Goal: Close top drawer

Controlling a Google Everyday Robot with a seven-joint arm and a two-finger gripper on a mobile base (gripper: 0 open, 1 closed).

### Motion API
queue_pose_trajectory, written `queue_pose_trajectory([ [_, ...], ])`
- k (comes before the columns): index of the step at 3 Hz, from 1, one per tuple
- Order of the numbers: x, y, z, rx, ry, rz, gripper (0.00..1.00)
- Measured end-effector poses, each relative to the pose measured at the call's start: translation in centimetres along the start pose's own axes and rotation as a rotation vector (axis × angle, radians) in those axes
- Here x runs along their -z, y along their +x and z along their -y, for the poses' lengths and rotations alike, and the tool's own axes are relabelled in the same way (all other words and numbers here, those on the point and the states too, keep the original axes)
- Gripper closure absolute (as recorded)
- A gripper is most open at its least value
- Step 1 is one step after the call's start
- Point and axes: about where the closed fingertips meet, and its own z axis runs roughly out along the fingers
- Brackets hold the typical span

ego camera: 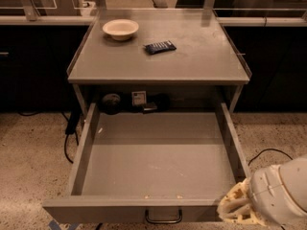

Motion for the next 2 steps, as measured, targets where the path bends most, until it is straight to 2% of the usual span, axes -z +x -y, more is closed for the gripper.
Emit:
queue_pose_trajectory([
  [1,-2.89,0.40,0.21,0.061,-0.006,0.021,1.00],
  [2,-3.41,0.41,-0.25,0.065,0.001,0.016,1.00],
])
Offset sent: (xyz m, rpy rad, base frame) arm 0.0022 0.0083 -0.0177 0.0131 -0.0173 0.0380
